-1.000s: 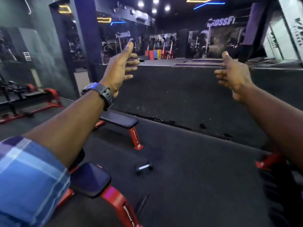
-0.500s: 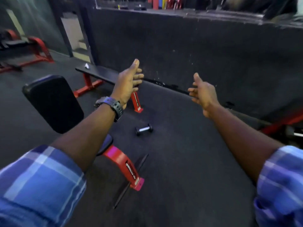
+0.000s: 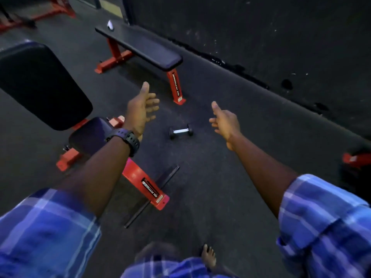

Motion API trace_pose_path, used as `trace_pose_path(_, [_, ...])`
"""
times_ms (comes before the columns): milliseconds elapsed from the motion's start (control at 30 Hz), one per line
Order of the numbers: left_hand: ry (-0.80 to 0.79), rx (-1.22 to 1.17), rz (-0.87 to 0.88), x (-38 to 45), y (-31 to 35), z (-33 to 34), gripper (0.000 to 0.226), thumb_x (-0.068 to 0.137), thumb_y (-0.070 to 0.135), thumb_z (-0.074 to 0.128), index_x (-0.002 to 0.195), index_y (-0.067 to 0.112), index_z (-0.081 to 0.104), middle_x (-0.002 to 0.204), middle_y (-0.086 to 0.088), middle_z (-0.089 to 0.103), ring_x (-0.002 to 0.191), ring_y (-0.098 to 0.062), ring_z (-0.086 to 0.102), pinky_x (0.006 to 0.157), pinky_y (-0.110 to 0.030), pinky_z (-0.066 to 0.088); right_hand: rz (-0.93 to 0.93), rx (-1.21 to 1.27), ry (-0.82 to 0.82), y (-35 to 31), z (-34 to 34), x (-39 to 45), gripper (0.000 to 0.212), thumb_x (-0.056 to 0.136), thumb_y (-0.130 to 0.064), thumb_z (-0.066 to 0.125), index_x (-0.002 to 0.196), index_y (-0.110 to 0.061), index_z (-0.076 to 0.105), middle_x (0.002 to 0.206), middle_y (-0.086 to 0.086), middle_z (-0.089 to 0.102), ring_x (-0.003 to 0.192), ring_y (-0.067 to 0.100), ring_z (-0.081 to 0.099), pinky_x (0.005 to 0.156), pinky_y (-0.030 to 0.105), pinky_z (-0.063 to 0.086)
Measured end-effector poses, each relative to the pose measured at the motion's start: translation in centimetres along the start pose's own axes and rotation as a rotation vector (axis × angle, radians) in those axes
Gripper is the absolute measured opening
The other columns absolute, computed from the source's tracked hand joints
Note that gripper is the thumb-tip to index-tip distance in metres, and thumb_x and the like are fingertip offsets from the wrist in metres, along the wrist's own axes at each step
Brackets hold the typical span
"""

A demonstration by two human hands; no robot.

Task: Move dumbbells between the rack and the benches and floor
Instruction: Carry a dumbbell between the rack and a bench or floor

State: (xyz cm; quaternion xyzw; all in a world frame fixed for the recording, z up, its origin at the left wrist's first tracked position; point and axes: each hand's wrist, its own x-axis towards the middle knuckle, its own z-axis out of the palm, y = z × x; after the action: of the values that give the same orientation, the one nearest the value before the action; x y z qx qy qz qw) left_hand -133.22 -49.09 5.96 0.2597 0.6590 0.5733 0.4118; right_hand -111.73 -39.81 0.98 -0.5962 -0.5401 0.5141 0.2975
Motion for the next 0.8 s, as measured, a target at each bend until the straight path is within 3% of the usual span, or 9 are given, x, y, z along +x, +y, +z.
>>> trace_pose_path(200, [0.102, -0.109, -0.084, 9.7, -2.9, 3.5, 0.061, 0.094, 0.066, 0.039, 0.12, 0.017, 0.064, 0.124, -0.006, 0.068, 0.115, -0.023, 0.064, 0.105, -0.046, 0.046, 0.04, -0.146, -0.146, 0.4, 2.5, 12.4, 0.062, 0.074, -0.077, 0.05, 0.091, -0.02, 0.066, 0.088, -0.004, 0.073, 0.093, 0.015, 0.068, 0.093, 0.048, 0.053])
trace_pose_path(300, [0.13, -0.108, -0.099, 16.6, -5.0, 4.7, 0.072, 0.086, 0.071, 0.039, 0.127, 0.016, 0.062, 0.125, -0.003, 0.068, 0.115, -0.02, 0.064, 0.104, -0.044, 0.046, 0.054, -0.235, -0.197, 1.2, 4.7, 19.3, 0.059, 0.073, -0.078, 0.049, 0.085, -0.023, 0.065, 0.087, -0.004, 0.073, 0.092, 0.016, 0.068, 0.094, 0.048, 0.052])
trace_pose_path(433, [0.178, -0.101, -0.167, 26.8, -7.4, 6.0, 0.069, 0.093, 0.068, 0.038, 0.13, 0.016, 0.061, 0.126, -0.001, 0.066, 0.115, -0.017, 0.064, 0.105, -0.046, 0.046, 0.101, -0.369, -0.258, 1.6, 8.0, 29.1, 0.058, 0.071, -0.081, 0.046, 0.081, -0.026, 0.063, 0.085, -0.007, 0.073, 0.094, 0.016, 0.067, 0.094, 0.049, 0.052])
trace_pose_path(700, [0.398, -0.249, -0.328, 41.1, -11.0, 8.3, 0.06, 0.094, 0.066, 0.042, 0.117, 0.016, 0.066, 0.121, -0.007, 0.07, 0.111, -0.023, 0.066, 0.098, -0.046, 0.049, 0.102, -0.536, -0.481, 3.2, 15.3, 46.8, 0.068, 0.064, -0.086, 0.042, 0.077, -0.022, 0.064, 0.086, -0.004, 0.073, 0.093, 0.02, 0.067, 0.094, 0.051, 0.051])
trace_pose_path(800, [0.479, -0.348, -0.386, 46.2, -13.9, 9.4, 0.063, 0.094, 0.067, 0.039, 0.12, 0.016, 0.064, 0.121, -0.005, 0.069, 0.112, -0.024, 0.065, 0.096, -0.043, 0.048, 0.104, -0.59, -0.572, 5.0, 18.8, 53.5, 0.06, 0.073, -0.079, 0.045, 0.074, -0.021, 0.062, 0.085, -0.001, 0.073, 0.092, 0.022, 0.067, 0.093, 0.052, 0.05])
